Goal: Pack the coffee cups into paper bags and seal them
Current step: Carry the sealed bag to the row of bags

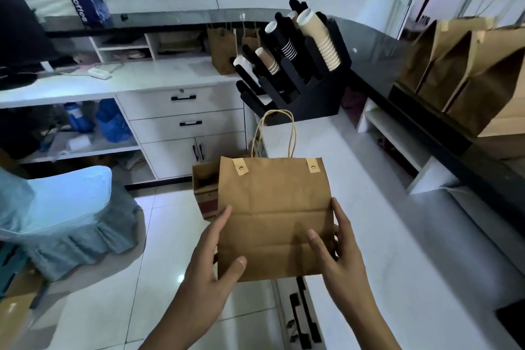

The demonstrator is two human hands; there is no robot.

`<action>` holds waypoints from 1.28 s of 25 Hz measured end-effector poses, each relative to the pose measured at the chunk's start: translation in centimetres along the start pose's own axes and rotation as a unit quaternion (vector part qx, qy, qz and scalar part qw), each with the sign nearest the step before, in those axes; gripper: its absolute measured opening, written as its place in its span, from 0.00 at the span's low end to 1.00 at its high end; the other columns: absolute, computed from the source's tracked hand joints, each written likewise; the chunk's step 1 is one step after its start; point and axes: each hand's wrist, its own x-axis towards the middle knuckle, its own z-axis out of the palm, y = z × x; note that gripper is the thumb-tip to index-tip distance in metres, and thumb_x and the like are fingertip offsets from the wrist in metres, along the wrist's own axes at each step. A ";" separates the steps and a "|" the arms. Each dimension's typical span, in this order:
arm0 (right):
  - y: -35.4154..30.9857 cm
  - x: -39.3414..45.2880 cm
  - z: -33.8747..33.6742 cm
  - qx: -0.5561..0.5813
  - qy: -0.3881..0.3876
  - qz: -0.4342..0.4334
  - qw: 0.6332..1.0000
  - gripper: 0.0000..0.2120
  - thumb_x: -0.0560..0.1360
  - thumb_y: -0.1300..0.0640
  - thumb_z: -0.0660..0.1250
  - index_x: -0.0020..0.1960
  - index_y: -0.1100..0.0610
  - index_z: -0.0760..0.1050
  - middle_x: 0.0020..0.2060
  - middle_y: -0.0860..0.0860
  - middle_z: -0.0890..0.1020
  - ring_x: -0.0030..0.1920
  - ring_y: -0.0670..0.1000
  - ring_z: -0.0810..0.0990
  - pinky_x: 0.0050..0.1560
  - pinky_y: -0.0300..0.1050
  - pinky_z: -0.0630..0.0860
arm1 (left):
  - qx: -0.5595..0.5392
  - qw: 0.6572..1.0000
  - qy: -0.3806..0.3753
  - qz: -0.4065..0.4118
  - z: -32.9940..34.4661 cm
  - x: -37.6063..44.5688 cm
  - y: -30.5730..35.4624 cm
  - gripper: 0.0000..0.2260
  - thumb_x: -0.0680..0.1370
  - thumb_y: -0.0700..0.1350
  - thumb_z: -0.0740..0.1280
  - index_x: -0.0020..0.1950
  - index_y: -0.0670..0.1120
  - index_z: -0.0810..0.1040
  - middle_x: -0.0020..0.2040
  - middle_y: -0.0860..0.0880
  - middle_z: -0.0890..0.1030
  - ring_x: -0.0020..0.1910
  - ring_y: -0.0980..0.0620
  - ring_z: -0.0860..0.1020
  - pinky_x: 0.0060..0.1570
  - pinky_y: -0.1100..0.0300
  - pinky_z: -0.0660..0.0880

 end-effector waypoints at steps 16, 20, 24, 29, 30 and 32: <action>-5.1 11.4 -16.3 -0.018 0.181 -0.045 0.982 0.34 0.75 0.44 0.70 0.76 0.31 0.59 0.62 0.46 0.81 0.60 0.46 0.81 0.60 0.48 0.80 | -0.104 0.978 -0.143 0.115 15.2 18.7 9.9 0.40 0.75 0.52 0.72 0.78 0.72 0.53 0.73 0.76 0.63 0.71 0.74 0.64 0.70 0.54 0.68; -6.9 11.0 -21.0 -0.028 0.252 -0.053 0.966 0.33 0.75 0.46 0.70 0.77 0.34 0.62 0.63 0.46 0.82 0.65 0.46 0.80 0.68 0.56 0.75 | -0.131 0.955 -0.214 0.156 19.6 20.5 12.8 0.36 0.75 0.49 0.72 0.74 0.75 0.59 0.70 0.75 0.68 0.69 0.72 0.68 0.63 0.64 0.70; -8.9 10.6 -25.7 -0.051 0.314 -0.065 0.946 0.31 0.76 0.44 0.70 0.77 0.37 0.65 0.67 0.41 0.79 0.69 0.42 0.76 0.71 0.51 0.73 | -0.153 0.932 -0.267 0.193 23.5 21.2 15.6 0.36 0.73 0.45 0.69 0.76 0.68 0.61 0.69 0.72 0.71 0.70 0.67 0.70 0.63 0.62 0.73; -9.9 11.2 -31.9 -0.096 0.370 -0.044 0.923 0.31 0.73 0.35 0.70 0.74 0.33 0.67 0.69 0.45 0.77 0.69 0.42 0.75 0.72 0.54 0.72 | -0.157 0.907 -0.323 0.221 28.3 21.8 17.9 0.37 0.75 0.45 0.70 0.79 0.67 0.59 0.74 0.63 0.71 0.73 0.61 0.70 0.72 0.57 0.68; -10.0 11.5 -33.2 -0.102 0.382 -0.040 0.918 0.31 0.73 0.36 0.70 0.74 0.33 0.68 0.68 0.45 0.78 0.68 0.41 0.75 0.72 0.54 0.72 | -0.152 0.902 -0.333 0.229 29.5 21.8 18.4 0.37 0.75 0.45 0.70 0.79 0.68 0.58 0.75 0.62 0.71 0.74 0.61 0.69 0.74 0.58 0.67; -10.2 12.1 -35.7 -0.098 0.400 -0.036 0.911 0.32 0.70 0.35 0.71 0.74 0.35 0.70 0.66 0.43 0.80 0.66 0.40 0.77 0.72 0.53 0.73 | -0.144 0.894 -0.350 0.241 31.6 21.8 19.2 0.37 0.76 0.46 0.69 0.78 0.70 0.56 0.78 0.59 0.68 0.77 0.60 0.66 0.77 0.54 0.64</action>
